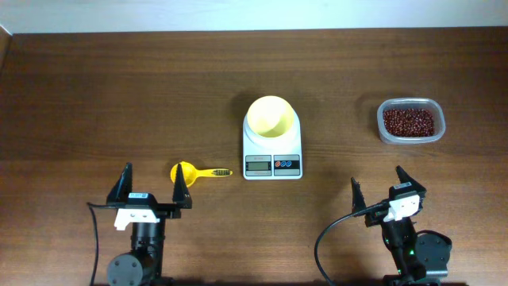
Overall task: Scoop item into bowl and weigh 50g on scale
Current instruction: 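Move the left gripper down over the yellow scoop's cup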
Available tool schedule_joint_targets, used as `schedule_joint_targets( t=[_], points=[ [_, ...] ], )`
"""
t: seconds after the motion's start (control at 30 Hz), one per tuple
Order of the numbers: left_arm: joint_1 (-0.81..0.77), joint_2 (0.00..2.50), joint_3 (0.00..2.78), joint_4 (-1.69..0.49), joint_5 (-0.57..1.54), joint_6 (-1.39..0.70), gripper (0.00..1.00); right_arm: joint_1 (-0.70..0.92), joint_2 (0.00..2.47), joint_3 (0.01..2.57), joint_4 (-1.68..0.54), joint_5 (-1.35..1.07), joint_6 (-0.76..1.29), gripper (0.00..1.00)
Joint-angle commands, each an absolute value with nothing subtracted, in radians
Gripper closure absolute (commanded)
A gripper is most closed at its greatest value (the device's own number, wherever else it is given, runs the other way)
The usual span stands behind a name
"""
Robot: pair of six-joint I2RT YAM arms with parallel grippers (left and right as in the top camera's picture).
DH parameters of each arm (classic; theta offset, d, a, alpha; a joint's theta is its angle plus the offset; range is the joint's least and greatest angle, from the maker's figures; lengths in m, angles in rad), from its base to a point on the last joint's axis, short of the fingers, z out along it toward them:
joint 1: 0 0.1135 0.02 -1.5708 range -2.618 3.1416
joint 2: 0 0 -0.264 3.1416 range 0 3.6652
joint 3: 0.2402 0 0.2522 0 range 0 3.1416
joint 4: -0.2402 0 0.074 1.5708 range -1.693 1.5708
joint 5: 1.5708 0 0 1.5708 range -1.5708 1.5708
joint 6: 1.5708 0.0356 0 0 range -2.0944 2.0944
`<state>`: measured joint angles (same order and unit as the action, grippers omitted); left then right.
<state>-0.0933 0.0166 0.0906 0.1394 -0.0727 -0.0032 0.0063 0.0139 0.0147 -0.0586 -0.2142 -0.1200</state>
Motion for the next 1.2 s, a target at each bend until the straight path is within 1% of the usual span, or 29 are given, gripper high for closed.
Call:
schedule_joint_targets(
  t=[0.0,0.17,0.3,0.43,0.6,0.7,0.77,0.9,1.0,1.1,1.17],
  points=[
    [-0.096,0.057,0.154,0.146,-0.103,0.020,0.01,0.012,0.007,0.006,-0.059,-0.224,-0.123,0.01],
    [-0.096,0.227,0.243,0.145,-0.131,0.020,0.01,0.012,0.007,0.006,-0.059,-0.224,-0.123,0.01],
    [-0.096,0.437,0.371,0.123,-0.110,0.020,0.01,0.012,0.007,0.006,-0.059,-0.224,-0.123,0.01],
    [-0.096,0.662,0.575,-0.061,-0.090,0.019,0.01,0.012,0.007,0.006,-0.059,-0.224,-0.123,0.01],
    [-0.096,0.926,0.875,-0.375,-0.078,0.020,0.01,0.012,0.007,0.006,-0.059,-0.224,-0.123,0.01],
    [-0.096,1.013,0.942,-0.461,-0.024,0.020,0.01,0.012,0.007,0.006,-0.059,-0.224,-0.123,0.01],
    [-0.096,1.055,0.944,-0.495,0.049,0.020,0.01,0.012,0.007,0.006,-0.059,-0.224,-0.123,0.01],
    [-0.096,1.111,0.944,-0.545,0.113,0.019,0.01,0.012,0.007,0.006,-0.059,-0.224,-0.123,0.01],
    [-0.096,1.127,0.944,-0.562,0.207,0.019,0.01,0.012,0.007,0.006,-0.059,-0.224,-0.123,0.01],
    [-0.096,1.129,0.944,-0.561,0.394,0.015,0.01,0.012,0.007,0.006,-0.059,-0.224,-0.123,0.01],
    [-0.096,1.129,0.944,-0.560,0.393,0.015,0.01,0.012,0.007,0.006,-0.059,-0.224,-0.123,0.01]
  ],
)
